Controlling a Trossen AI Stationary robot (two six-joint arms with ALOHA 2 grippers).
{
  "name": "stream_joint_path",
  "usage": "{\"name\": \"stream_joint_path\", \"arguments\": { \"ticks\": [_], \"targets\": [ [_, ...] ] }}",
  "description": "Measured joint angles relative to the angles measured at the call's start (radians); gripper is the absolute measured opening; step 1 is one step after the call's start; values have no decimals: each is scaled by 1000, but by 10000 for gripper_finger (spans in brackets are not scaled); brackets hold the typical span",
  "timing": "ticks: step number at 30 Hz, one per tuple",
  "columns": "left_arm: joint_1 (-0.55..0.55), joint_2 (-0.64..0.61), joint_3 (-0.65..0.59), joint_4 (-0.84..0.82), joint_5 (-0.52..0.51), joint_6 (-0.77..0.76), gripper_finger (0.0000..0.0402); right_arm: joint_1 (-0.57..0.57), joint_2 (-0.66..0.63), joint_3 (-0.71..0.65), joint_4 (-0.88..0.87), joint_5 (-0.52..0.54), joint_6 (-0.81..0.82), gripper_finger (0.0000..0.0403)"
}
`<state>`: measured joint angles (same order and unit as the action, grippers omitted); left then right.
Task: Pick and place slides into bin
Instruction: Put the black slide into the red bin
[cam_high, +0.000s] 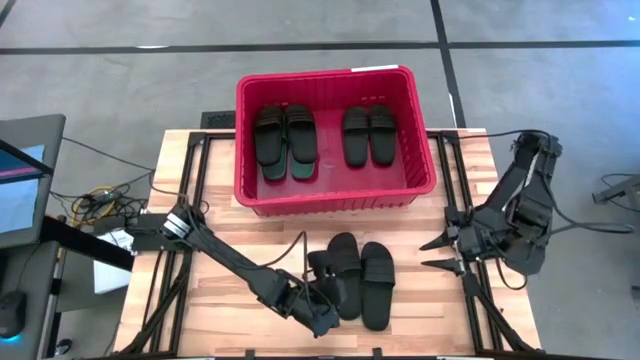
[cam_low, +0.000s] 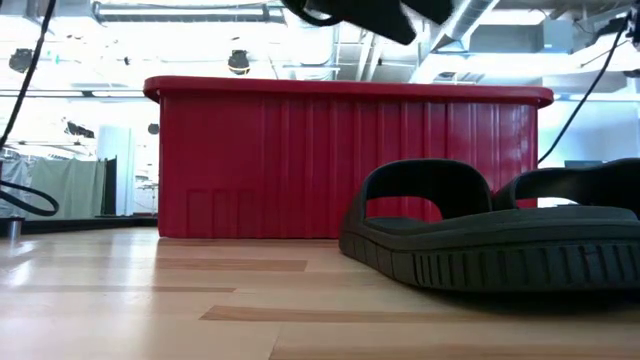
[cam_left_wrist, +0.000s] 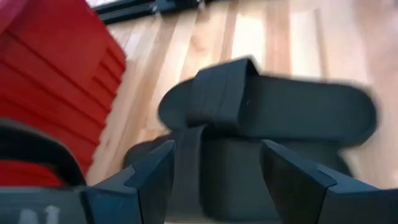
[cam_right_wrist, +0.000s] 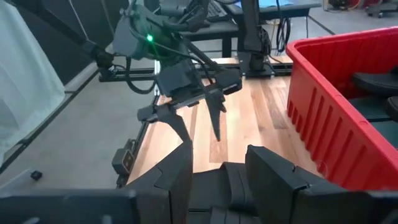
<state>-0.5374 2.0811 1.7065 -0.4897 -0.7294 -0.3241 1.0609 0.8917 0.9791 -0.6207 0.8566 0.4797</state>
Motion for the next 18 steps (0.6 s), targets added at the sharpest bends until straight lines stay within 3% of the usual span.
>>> {"name": "stream_joint_path", "arguments": {
  "ticks": [4, 11, 18],
  "targets": [
    [26, 0, 0, -50, 42, 46, 220, 16, 0, 0, 0, 21, 0, 134],
    [73, 41, 0, 0, 188, 112, 220, 20, 0, 0, -3, 35, 0, 133],
    [84, 48, 0, -30, 148, 95, 220, 20, 0, 1, -8, 36, 3, 133]
  ]
}}
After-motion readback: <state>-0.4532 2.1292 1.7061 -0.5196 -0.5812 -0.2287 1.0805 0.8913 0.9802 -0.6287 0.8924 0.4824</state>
